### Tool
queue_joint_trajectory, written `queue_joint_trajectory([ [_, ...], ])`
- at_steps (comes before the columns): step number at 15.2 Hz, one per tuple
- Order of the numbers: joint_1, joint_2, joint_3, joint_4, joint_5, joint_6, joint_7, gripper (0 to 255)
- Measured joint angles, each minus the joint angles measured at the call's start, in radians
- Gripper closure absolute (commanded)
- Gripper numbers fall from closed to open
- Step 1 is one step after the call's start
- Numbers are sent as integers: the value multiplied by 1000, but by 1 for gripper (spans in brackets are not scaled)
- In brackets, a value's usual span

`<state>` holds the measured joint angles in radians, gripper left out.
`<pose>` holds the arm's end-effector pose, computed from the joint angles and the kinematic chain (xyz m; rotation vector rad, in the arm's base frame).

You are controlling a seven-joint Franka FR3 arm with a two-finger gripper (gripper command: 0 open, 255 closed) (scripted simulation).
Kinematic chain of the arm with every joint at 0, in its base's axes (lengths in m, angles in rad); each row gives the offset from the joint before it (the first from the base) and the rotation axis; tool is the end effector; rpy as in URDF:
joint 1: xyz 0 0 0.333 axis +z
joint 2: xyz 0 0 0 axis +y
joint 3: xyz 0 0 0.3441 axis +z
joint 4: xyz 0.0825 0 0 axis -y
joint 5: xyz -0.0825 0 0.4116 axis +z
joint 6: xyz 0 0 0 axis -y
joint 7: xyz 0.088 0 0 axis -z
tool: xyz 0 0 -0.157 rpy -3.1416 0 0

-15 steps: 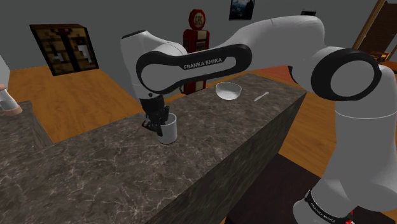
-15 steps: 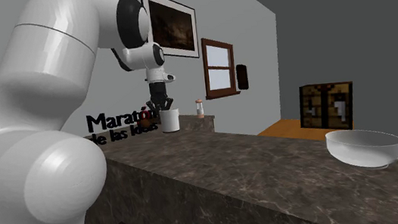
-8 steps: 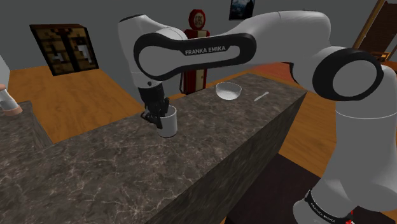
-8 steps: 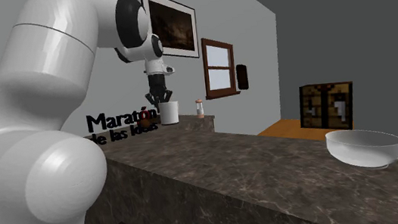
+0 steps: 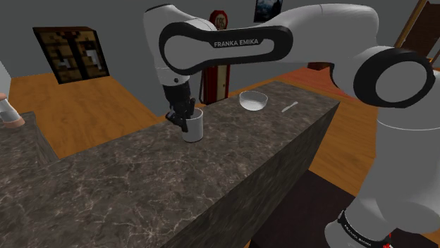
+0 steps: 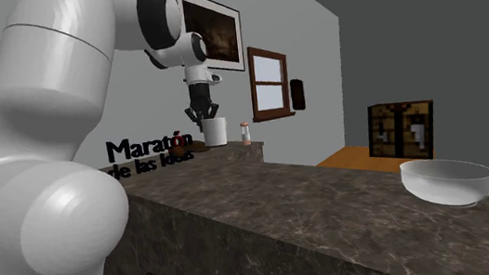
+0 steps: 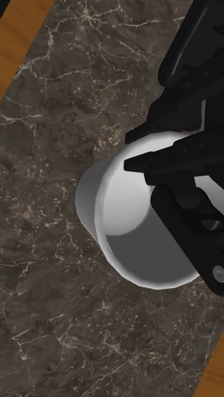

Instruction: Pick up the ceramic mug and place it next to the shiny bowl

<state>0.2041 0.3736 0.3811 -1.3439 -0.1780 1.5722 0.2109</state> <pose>0.6043 0.3212 0.4906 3.0027 0.5610 -0.1448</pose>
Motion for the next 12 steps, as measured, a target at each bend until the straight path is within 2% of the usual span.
queue_joint_trajectory([
  [7, -133, -136, -46, -182, 39, 66, -161, 255],
  [12, -207, -191, -89, -254, 52, 97, -273, 255],
])
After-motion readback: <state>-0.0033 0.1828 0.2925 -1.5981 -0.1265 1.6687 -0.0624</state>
